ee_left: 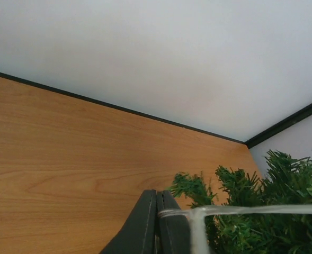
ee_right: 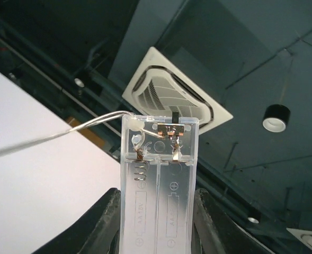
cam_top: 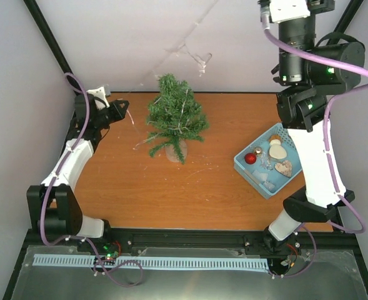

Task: Decorate the small christmas tree
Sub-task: Wrap the decoration item around the Christmas tree.

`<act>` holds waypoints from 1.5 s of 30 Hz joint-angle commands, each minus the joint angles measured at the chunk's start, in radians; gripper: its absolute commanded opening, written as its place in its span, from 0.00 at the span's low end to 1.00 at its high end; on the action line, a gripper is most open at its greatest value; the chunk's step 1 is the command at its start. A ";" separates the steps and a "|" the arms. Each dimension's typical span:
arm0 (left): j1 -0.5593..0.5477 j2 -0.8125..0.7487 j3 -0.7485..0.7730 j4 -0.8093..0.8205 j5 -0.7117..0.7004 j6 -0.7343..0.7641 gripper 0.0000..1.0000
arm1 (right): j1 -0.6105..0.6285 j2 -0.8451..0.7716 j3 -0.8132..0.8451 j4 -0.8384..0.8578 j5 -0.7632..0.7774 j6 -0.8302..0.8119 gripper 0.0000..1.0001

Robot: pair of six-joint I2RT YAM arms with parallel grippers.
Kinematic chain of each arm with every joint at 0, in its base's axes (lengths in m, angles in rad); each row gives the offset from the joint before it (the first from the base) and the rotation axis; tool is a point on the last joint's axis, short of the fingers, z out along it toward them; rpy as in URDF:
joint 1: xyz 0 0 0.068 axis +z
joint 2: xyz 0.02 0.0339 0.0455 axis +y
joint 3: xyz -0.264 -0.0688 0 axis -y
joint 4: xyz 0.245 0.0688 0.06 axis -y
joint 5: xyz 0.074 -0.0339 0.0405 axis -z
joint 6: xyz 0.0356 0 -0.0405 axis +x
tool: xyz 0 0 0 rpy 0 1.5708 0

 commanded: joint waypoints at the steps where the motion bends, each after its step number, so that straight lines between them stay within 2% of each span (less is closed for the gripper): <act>1: 0.013 0.057 0.065 0.039 0.035 -0.017 0.01 | -0.101 0.001 0.033 0.192 -0.031 0.180 0.22; 3: 0.014 0.085 0.087 0.039 0.039 -0.017 0.01 | -0.154 0.020 0.040 0.237 -0.051 0.252 0.22; 9: 0.015 0.145 0.130 0.052 0.077 -0.024 0.01 | -0.260 0.109 0.101 0.233 -0.094 0.371 0.22; 15: 0.015 0.170 0.109 0.199 0.243 -0.055 0.04 | -0.295 0.145 0.049 0.123 -0.138 0.361 0.22; 20: 0.015 0.206 0.111 0.299 0.388 -0.107 0.05 | -0.349 0.200 0.044 0.027 -0.072 0.371 0.23; 23: 0.013 0.225 0.129 0.317 0.433 -0.118 0.14 | -0.410 0.212 0.043 -0.029 -0.043 0.413 0.23; 29: 0.013 0.257 0.228 0.153 0.472 -0.055 0.49 | -0.479 0.211 0.027 -0.128 0.000 0.428 0.23; 30: 0.013 0.256 0.229 0.136 0.497 -0.059 0.53 | -0.484 0.208 0.018 -0.132 -0.004 0.429 0.22; 33: 0.013 0.225 0.182 0.145 0.568 -0.072 0.54 | -0.492 0.201 -0.012 -0.136 0.002 0.414 0.22; 39: 0.013 0.116 0.148 0.066 0.478 0.012 0.60 | -0.496 0.198 -0.016 -0.175 0.014 0.414 0.22; 45: 0.012 0.009 0.104 -0.078 0.267 0.116 0.63 | -0.497 0.121 -0.084 -0.335 0.032 0.435 0.21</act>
